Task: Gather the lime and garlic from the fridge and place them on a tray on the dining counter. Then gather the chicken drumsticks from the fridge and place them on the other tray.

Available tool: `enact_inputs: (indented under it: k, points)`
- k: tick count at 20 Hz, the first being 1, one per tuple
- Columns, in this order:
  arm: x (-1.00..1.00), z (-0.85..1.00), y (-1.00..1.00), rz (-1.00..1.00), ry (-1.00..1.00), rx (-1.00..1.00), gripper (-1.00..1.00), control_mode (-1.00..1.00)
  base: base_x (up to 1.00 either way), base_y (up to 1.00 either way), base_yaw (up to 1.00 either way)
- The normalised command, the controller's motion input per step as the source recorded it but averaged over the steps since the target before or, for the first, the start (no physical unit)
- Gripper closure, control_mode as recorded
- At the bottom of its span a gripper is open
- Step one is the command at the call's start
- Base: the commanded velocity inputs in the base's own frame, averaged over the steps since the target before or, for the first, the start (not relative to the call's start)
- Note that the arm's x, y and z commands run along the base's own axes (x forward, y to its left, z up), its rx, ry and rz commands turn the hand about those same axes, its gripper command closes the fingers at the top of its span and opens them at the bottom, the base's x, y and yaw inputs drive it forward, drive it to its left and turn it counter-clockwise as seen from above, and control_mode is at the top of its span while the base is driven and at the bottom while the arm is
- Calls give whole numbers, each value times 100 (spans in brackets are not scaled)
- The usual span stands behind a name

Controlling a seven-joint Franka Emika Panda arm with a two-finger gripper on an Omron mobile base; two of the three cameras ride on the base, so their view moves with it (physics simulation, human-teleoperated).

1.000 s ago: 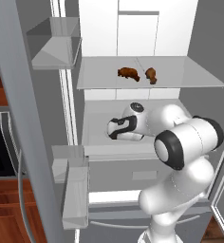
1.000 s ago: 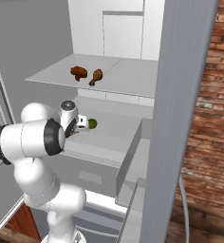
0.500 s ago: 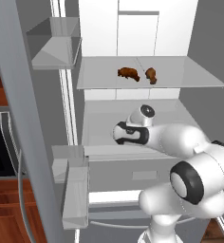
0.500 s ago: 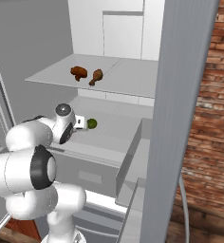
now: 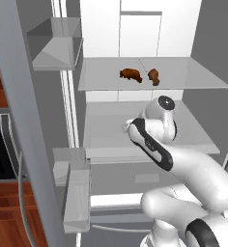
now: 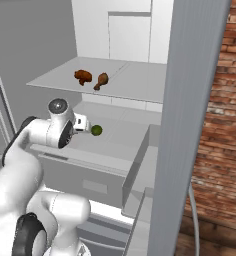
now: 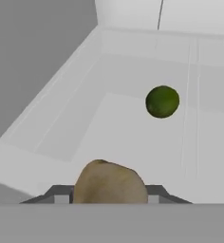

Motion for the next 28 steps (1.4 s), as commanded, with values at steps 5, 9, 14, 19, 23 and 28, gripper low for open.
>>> enact_inputs:
  k: [5,9,14,19,23,28]
  points:
    - [-89,79,-27,-17,4,0,100,-100,0,0,0]
    - [-100,75,-32,-13,0,0,100,-100,0,0,0]
    - [-100,73,-18,-3,0,0,100,-100,0,0,0]
    - [-100,72,-2,0,-4,2,100,-100,0,0,0]
    - [-98,73,0,0,0,1,100,-100,0,0,0]
    - [-96,66,0,0,0,0,100,-100,0,0,0]
